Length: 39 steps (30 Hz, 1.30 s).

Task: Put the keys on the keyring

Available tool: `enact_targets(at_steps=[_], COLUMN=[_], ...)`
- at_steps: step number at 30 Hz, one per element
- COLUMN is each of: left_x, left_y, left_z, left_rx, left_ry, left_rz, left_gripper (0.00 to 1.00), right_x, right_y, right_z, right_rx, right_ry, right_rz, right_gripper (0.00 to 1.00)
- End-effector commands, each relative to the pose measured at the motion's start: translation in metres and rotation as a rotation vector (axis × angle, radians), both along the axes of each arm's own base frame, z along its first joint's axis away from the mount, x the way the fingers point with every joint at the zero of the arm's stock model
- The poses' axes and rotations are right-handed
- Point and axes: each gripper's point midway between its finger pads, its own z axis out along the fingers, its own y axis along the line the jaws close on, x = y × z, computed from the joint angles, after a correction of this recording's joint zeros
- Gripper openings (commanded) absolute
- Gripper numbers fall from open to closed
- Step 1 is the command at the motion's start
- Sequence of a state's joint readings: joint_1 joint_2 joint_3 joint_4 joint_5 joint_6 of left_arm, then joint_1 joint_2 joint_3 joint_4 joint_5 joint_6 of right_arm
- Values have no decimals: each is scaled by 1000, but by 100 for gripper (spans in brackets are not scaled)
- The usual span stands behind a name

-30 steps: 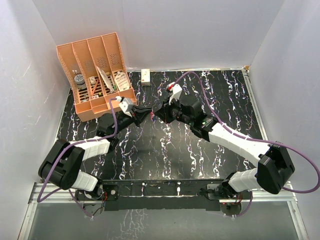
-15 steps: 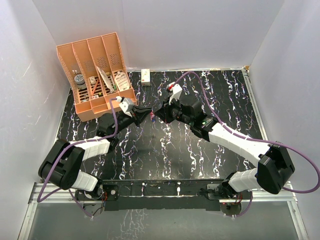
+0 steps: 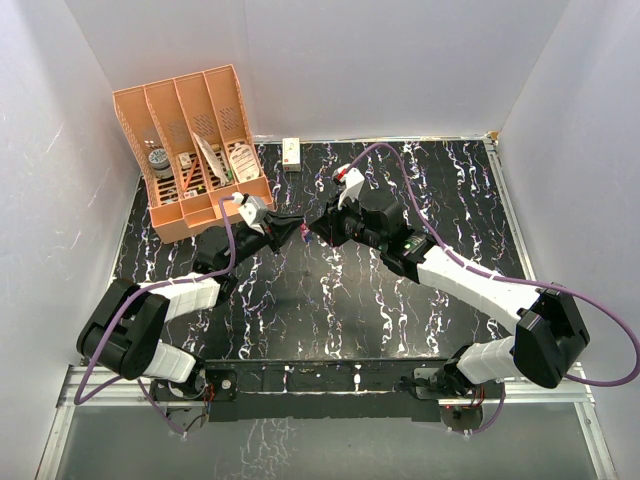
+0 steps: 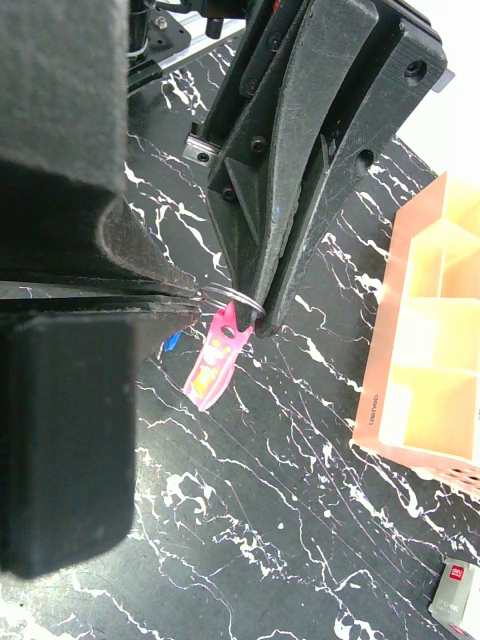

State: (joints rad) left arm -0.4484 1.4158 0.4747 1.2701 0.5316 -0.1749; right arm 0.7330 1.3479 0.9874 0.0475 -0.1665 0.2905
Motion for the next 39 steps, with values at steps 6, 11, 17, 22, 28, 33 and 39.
enact_targets(at_steps=[6, 11, 17, 22, 28, 33, 39], left_x=[-2, -2, -2, -1, -1, -1, -1], left_y=[0, 0, 0, 0, -2, -3, -3], left_z=[12, 8, 6, 7, 9, 9, 12], left_rx=[-6, 2, 9, 8, -1, -5, -11], left_ry=[-58, -54, -52, -53, -55, -55, -63], left_rz=[-2, -2, -2, -1, -9, -11, -14], left_gripper=[0, 0, 0, 0, 0, 0, 0], right_x=[3, 3, 3, 3, 2, 3, 3], right_y=[5, 4, 4, 3, 4, 5, 7], right_z=[43, 44, 42, 42, 40, 38, 35], right_rx=[78, 79, 78, 79, 78, 77, 76], right_ry=[-86, -86, -86, -85, -77, -74, -62], right_rz=[-2, -7, -7, -9, -6, -5, 4], right_gripper=[0, 0, 0, 0, 0, 0, 0])
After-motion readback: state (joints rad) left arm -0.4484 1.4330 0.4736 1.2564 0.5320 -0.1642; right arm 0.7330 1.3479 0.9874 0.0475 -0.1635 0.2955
